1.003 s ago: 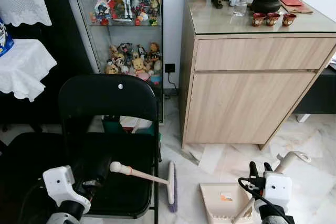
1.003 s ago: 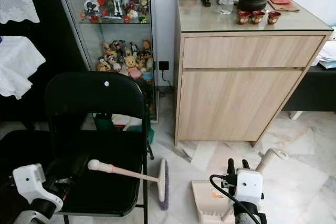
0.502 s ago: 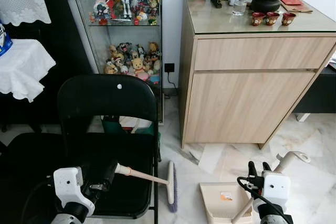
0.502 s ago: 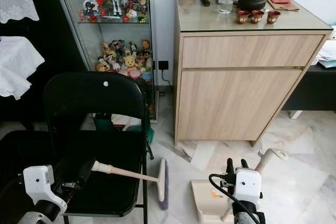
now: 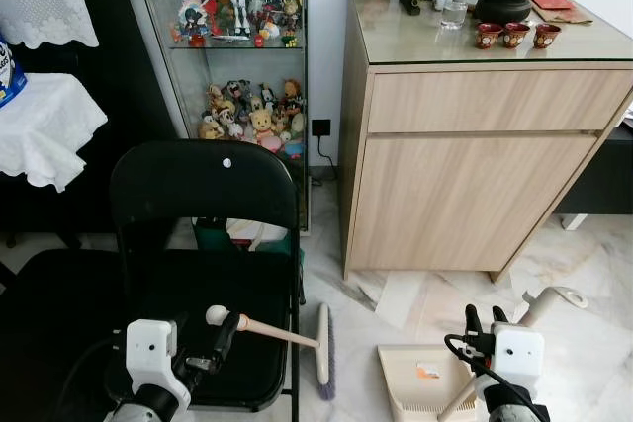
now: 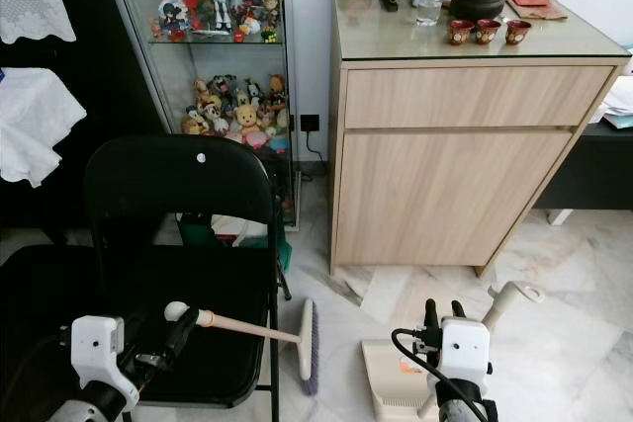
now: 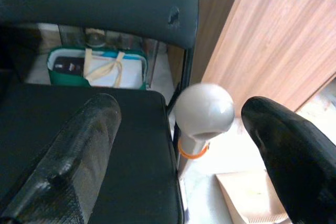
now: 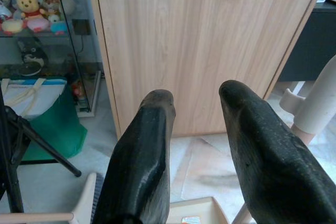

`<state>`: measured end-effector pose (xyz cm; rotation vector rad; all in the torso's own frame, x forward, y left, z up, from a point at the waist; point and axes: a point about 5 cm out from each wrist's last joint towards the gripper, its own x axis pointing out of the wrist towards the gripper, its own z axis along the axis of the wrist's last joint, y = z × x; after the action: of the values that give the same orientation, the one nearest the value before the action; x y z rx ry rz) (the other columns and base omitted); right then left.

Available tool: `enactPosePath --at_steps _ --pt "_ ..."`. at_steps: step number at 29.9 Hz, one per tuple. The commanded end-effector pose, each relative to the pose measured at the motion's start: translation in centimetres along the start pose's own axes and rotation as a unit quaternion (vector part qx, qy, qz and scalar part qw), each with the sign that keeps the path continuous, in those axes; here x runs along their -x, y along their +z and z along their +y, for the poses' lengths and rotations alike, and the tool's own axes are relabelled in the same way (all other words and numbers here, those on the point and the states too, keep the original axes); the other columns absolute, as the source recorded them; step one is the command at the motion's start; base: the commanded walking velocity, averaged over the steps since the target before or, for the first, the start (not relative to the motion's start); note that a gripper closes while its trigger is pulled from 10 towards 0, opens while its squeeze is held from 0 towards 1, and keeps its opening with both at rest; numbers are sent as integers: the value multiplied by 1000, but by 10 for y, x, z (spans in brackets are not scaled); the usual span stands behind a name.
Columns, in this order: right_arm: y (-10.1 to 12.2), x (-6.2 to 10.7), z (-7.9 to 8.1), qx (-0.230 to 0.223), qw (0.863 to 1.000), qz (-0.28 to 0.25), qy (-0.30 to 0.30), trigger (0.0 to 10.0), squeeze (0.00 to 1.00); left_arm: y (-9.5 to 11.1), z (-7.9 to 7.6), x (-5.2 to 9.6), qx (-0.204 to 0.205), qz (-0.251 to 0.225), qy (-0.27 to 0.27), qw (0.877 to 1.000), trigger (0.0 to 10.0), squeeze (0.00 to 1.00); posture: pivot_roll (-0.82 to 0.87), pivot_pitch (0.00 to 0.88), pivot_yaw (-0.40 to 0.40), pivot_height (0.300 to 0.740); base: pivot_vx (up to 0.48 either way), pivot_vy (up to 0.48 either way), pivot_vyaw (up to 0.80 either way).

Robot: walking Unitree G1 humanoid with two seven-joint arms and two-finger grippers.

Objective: Sweep floor

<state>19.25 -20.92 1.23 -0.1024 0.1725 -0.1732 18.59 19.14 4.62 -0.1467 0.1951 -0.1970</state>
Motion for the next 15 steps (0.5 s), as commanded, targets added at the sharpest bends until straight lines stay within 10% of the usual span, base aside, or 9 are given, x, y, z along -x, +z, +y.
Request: enactPosePath --at_steps 1,15 --pt "-3 0 -1 -2 1000 6 0 10000 0 -5 -1 -2 0 8 -1 1000 10000 0 -81 0 2 740 0 0 0" --pt "-6 1 1 -2 1000 11 0 10000 0 -21 0 -26 26 25 11 999 10000 0 -97 0 7 740 0 0 0"
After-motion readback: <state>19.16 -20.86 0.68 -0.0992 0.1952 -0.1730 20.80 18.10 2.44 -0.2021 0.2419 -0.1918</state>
